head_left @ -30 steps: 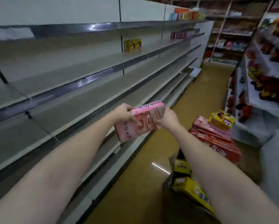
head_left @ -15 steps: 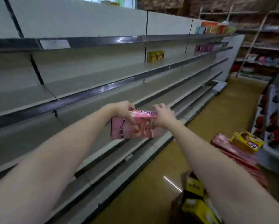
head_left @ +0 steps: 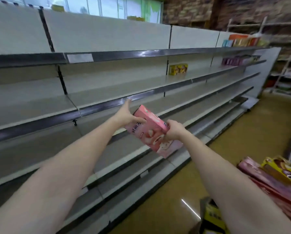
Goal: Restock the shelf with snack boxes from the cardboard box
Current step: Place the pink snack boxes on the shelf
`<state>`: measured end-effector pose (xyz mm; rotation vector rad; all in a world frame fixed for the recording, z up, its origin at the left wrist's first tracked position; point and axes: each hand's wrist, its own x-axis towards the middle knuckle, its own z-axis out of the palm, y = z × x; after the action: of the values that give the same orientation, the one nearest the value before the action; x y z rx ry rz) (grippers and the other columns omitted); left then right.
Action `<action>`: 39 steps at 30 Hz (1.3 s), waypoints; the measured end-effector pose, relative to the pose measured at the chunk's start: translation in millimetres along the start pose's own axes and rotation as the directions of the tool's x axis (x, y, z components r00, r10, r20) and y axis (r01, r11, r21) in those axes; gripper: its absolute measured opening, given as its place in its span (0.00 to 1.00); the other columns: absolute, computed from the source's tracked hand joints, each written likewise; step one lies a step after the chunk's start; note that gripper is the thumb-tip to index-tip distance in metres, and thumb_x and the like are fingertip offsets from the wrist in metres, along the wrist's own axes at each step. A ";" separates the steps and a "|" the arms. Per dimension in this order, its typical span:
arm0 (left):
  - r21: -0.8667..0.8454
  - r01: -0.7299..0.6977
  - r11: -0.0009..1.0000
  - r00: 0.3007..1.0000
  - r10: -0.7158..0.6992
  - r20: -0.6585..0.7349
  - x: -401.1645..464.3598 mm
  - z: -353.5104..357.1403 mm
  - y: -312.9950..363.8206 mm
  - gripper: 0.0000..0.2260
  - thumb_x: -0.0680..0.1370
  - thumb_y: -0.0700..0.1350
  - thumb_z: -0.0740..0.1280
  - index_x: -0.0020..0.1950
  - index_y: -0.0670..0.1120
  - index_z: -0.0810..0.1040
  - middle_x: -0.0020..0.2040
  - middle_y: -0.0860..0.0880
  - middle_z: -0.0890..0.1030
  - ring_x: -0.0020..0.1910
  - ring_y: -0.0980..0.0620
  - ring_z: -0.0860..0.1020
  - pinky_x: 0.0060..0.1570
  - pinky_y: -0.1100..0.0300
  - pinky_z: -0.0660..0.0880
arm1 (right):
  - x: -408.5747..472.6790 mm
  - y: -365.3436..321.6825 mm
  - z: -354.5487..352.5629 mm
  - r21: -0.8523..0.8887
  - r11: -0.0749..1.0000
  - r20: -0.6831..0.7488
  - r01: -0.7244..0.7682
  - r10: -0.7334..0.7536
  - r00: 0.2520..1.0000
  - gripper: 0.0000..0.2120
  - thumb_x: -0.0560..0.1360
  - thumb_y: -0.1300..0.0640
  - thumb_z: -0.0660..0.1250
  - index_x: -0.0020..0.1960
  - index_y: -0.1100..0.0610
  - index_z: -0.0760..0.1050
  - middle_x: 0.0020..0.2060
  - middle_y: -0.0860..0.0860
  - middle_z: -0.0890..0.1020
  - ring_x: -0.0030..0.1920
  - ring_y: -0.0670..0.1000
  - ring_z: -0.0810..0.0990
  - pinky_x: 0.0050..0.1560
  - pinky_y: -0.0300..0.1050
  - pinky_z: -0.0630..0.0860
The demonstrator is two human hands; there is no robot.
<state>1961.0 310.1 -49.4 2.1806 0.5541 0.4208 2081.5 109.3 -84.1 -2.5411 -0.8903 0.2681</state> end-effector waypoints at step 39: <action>-0.475 0.206 0.856 0.978 -0.161 0.133 -27.7 12.3 13.5 0.28 0.68 0.43 0.79 0.64 0.49 0.71 0.55 0.45 0.81 0.45 0.46 0.85 0.43 0.48 0.82 | -0.5 -11.7 -15.7 0.730 0.679 0.243 -0.071 -0.161 0.957 0.28 0.67 0.65 0.78 0.63 0.55 0.72 0.52 0.54 0.85 0.50 0.56 0.86 0.52 0.62 0.82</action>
<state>1946.7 280.2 -49.1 1.6351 0.5346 0.3157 2079.7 112.0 -64.7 -1.7307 -0.7351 0.8245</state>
